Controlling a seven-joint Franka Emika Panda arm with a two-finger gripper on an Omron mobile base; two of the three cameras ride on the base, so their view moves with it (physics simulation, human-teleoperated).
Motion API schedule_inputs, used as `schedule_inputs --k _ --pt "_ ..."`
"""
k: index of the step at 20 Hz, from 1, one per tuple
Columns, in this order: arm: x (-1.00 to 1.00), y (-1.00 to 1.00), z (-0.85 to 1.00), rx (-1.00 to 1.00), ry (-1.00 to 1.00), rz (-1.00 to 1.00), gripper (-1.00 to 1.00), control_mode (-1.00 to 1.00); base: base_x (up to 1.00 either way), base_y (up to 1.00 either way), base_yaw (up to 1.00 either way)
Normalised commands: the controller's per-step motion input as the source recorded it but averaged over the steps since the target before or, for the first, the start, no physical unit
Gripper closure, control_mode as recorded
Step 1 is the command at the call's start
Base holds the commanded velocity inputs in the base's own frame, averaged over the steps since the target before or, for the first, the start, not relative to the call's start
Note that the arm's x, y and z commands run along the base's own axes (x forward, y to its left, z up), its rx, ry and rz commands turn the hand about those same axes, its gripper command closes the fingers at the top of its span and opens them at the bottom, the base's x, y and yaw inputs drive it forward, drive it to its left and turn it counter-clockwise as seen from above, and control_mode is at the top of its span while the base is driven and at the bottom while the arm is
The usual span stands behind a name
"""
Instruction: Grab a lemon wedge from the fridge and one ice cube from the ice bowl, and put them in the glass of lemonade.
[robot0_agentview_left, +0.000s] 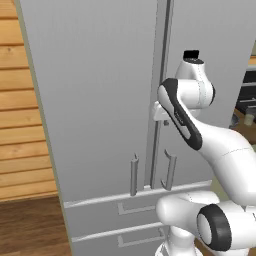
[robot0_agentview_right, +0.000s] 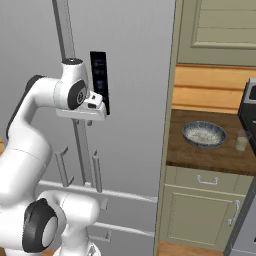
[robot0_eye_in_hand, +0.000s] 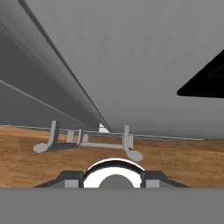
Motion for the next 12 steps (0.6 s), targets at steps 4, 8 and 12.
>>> schedule_inputs --k 4,8,12 --pt "-0.34 -0.03 -0.04 0.00 0.00 0.00 -1.00 -1.00 0.00 0.00 0.00" --pt "-0.55 -0.09 -0.11 0.00 0.00 0.00 -1.00 -1.00 0.00 0.00 0.00" --pt "-0.29 0.00 -0.06 0.00 0.03 0.00 -1.00 -1.00 0.00 0.00 0.00"
